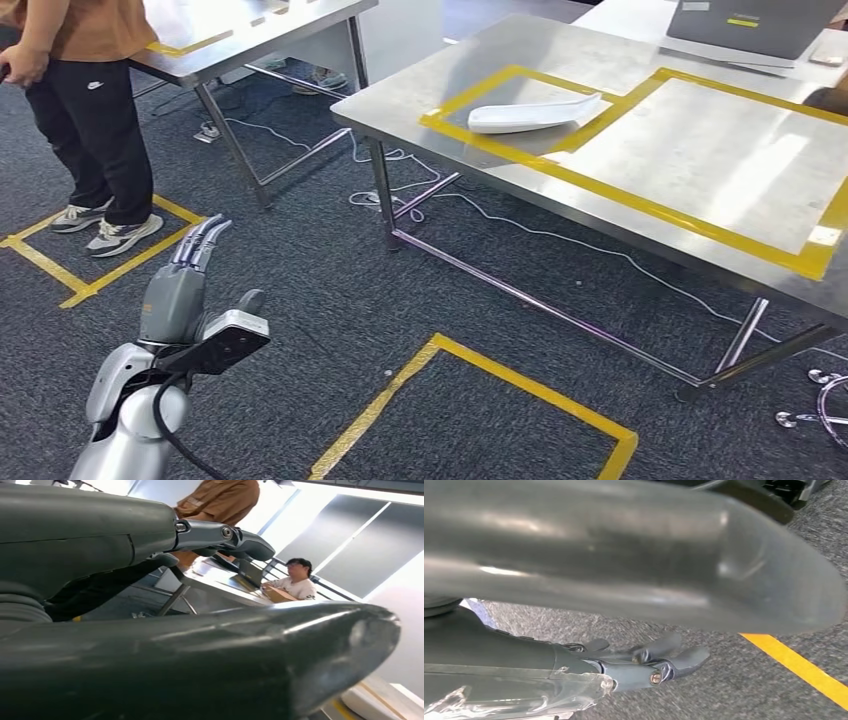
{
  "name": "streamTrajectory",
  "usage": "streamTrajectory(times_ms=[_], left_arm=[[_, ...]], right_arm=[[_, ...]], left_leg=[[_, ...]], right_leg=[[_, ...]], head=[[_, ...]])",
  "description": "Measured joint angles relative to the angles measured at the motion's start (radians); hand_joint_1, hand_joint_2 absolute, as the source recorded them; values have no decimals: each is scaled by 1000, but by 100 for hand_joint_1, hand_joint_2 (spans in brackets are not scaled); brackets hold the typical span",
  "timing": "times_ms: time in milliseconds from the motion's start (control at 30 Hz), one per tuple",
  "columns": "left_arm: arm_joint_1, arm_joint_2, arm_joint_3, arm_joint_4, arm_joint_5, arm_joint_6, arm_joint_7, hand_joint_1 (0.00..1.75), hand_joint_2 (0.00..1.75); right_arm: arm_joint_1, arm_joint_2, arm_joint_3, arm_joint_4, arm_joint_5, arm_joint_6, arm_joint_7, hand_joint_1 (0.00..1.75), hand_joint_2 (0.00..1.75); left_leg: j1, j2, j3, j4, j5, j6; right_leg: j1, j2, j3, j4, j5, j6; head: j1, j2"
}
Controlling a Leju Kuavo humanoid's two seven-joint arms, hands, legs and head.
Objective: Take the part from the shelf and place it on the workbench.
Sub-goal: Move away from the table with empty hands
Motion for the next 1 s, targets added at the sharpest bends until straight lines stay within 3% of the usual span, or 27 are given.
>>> streamTrajectory(times_ms=[67, 133, 167, 233, 300, 333, 367, 400, 467, 533, 567, 633, 700, 800, 833, 867, 900, 1000], left_arm=[[-3, -1, 1, 0, -2, -1, 10, 0, 0], [-2, -2, 2, 0, -1, -10, 22, 0, 0], [-3, -2, 3, 0, 3, -17, 26, 0, 0], [-5, -2, 4, 1, 16, -32, 26, 0, 0], [-7, -2, 5, 3, 25, -39, 25, 0, 0], [-7, -2, 5, 5, 27, -40, 24, 0, 0], [-7, -2, 6, 6, 29, -41, 24, 0, 0], [-7, -2, 6, 8, 29, -41, 24, 0, 0], [-7, -2, 7, 9, 30, -41, 24, 0, 0], [-8, -2, 8, 9, 30, -41, 24, 0, 0], [-8, -2, 8, 9, 30, -41, 24, 0, 0], [-8, -1, 9, 10, 30, -41, 24, 0, 0], [-9, 0, 10, 10, 29, -41, 24, 0, 0], [-14, 1, 10, 13, 18, -46, 31, 0, 0], [-15, 1, 10, 16, 8, -47, 38, 0, 0], [-15, 1, 9, 20, -4, -47, 45, 0, 0], [-17, 2, 9, 24, -15, -45, 49, 0, 0], [-32, 7, 5, 36, -46, -30, 52, 0, 0]], right_arm=[[0, -1, -1, -1, -1, 0, 0, 0, 0], [-1, -1, -2, -1, -1, 0, 0, 0, 0], [-2, -1, -3, -1, -1, 0, 0, 0, 0], [-3, -1, -3, -1, -1, 0, 0, 0, 0], [-1, -1, -3, -1, -1, 0, 0, 0, 0], [1, -1, -3, -1, -1, 0, 0, 0, 0], [2, -1, -3, -1, -1, 0, 0, 0, 0], [3, -1, -3, -1, -1, 0, 0, 0, 0], [2, -1, -3, -1, -1, 0, 0, 0, 0], [0, -1, -3, -1, -1, 0, 0, 0, 0], [0, -1, -3, -1, -1, 0, 0, 0, 0], [0, -1, -4, -1, -1, 0, 0, 0, 0], [-2, -1, -4, -1, -1, 0, 0, 0, 0], [-2, -1, -5, -1, -1, 0, 0, 0, 0], [-1, -1, -5, -1, 0, 0, 0, 0, 0], [-1, -1, -5, -1, 0, 1, -1, 0, 0], [-1, -1, -6, -1, 0, 1, -2, 0, 0], [-5, -2, -6, -1, 1, 2, -8, 0, 0]], left_leg=[[-3, 11, 16, -37, 0, 14], [-3, -8, 12, -37, 2, 30], [-3, -16, 12, -38, 3, 37], [-1, -31, 12, -39, 6, 47], [-2, -48, 11, -39, 6, 53], [-3, -58, 11, -38, 6, 54], [-4, -69, 12, -38, 5, 54], [-4, -80, 13, -38, 5, 54], [-4, -100, 15, -37, 5, 51], [-5, -118, 12, -35, 6, 42], [-4, -125, 9, -35, 7, 35], [0, -135, 5, -38, 11, 22], [-2, -115, -9, -8, -12, 12], [-4, -68, -97, 170, -103, 2], [-3, -63, -124, 224, -120, 0], [-3, -60, -135, 245, -117, -1], [-2, -58, -126, 227, -95, -1], [-3, -22, -25, 37, -4, 4]], right_leg=[[7, -13, 2, 2, -4, 10], [4, -23, 6, 0, -9, 19], [2, -15, 2, 13, -22, 24], [0, 20, -37, 101, -76, 30], [1, 46, -105, 244, -137, 30], [1, 51, -129, 291, -148, 29], [1, 53, -137, 300, -138, 27], [1, 55, -125, 267, -110, 24], [-1, 81, -64, 130, -39, 18], [-4, 109, -18, 32, -7, 15], [-3, 115, -11, 18, -8, 13], [-2, 104, -10, 13, -5, 5], [-5, 89, -5, 4, 1, -7], [-4, 61, -3, -2, 3, -17], [-3, 52, -4, -2, 2, -18], [-3, 43, -3, -2, 2, -18], [-3, 35, -3, -2, 1, -17], [1, 16, 0, 2, -4, -9]], head=[[4, 0], [9, 0], [10, 0], [13, 0], [16, 0], [16, 0], [16, 0], [16, 0], [16, 0], [16, 0], [16, 0], [16, 0], [11, 0], [5, 0], [5, 0], [5, 0], [5, 0], [4, 0]])
